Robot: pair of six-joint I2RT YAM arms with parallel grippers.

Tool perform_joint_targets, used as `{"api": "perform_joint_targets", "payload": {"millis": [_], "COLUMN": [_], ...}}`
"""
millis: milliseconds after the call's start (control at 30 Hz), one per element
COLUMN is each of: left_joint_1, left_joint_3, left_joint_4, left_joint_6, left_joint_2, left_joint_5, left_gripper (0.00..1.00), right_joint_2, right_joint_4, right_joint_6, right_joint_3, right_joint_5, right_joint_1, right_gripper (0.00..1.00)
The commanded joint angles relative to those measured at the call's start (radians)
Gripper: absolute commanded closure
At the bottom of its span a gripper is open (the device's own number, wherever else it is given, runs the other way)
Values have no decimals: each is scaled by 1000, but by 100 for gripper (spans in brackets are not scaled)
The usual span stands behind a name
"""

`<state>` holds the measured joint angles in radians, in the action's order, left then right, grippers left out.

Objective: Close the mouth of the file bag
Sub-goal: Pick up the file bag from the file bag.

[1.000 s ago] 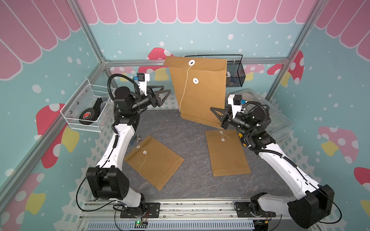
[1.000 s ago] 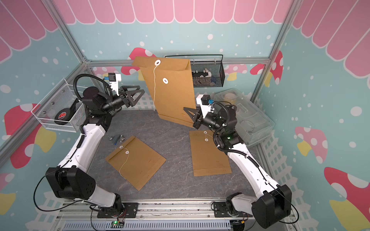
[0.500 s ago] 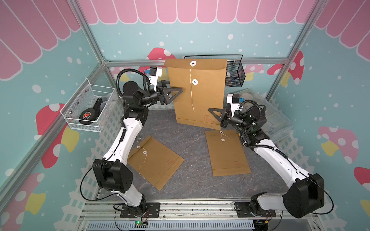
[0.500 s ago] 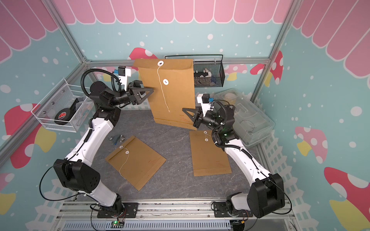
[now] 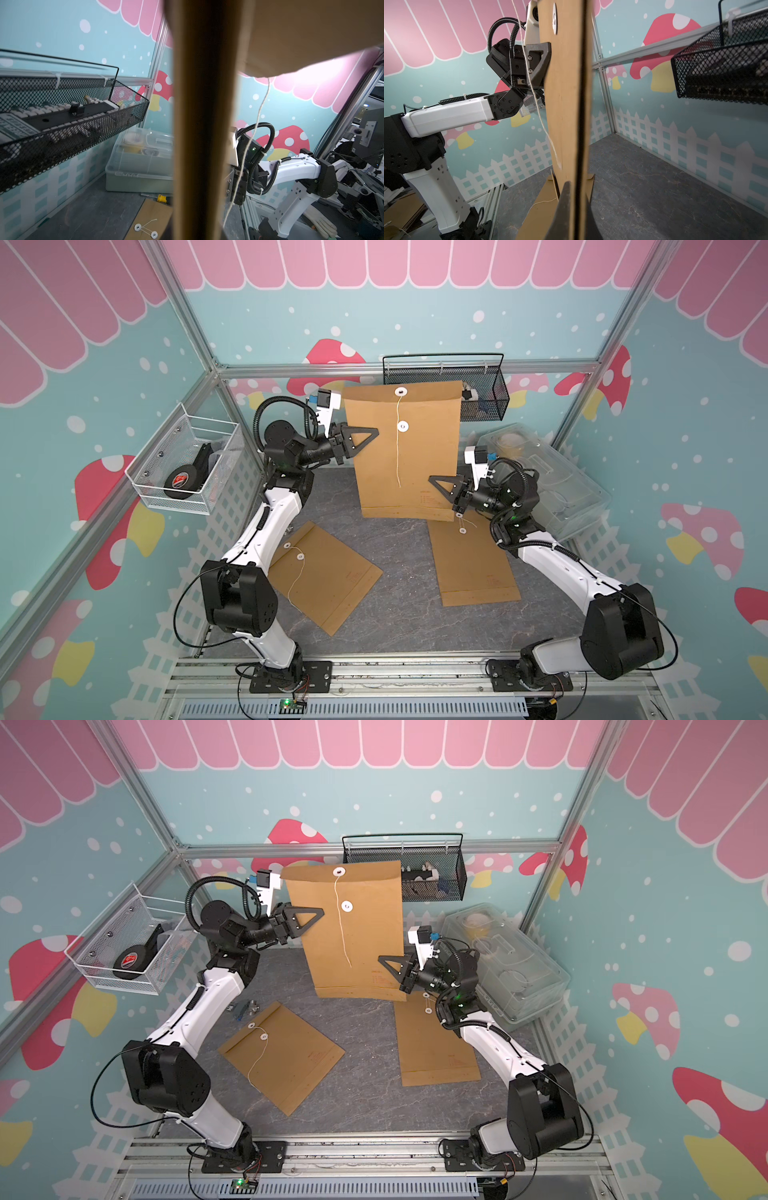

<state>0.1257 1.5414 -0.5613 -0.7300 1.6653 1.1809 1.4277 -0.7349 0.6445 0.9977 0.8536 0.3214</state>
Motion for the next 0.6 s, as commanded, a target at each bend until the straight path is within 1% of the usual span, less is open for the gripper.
{"api": "perform_joint_targets", "payload": {"millis": [0, 100, 200, 233, 300, 333, 433, 467, 567], "left_joint_1": [-1, -1, -3, -3, -3, -3, -6, -8, -12], "left_joint_3": [-64, -141, -216, -239, -284, -308, -356, -364, -375], "left_joint_4": [-38, -69, -89, -89, -80, -76, -56, -16, 165], "left_joint_6": [-7, -10, -1, 8, 34, 56, 110, 148, 309], "left_joint_2": [-26, -33, -42, -44, -51, -56, -71, -79, -111], "left_joint_5": [-4, -20, -35, -36, -42, -47, -51, -54, -56], "left_gripper": [94, 99, 100, 100, 100, 100, 100, 100, 100], "right_joint_2": [13, 23, 39, 47, 62, 72, 84, 78, 24], "right_joint_4": [-129, -139, -83, -66, -57, -55, -13, 25, 196], "right_joint_6": [75, 102, 87, 81, 85, 90, 95, 91, 37], "right_joint_3": [-30, -78, -125, -140, -172, -183, -202, -201, -180], "right_joint_5": [-34, -45, -54, -58, -78, -94, -154, -189, -288], "right_joint_1": [-4, -2, -2, -2, -2, -2, -3, -2, -4], "right_gripper": [100, 100, 99, 95, 91, 87, 63, 57, 45]}}
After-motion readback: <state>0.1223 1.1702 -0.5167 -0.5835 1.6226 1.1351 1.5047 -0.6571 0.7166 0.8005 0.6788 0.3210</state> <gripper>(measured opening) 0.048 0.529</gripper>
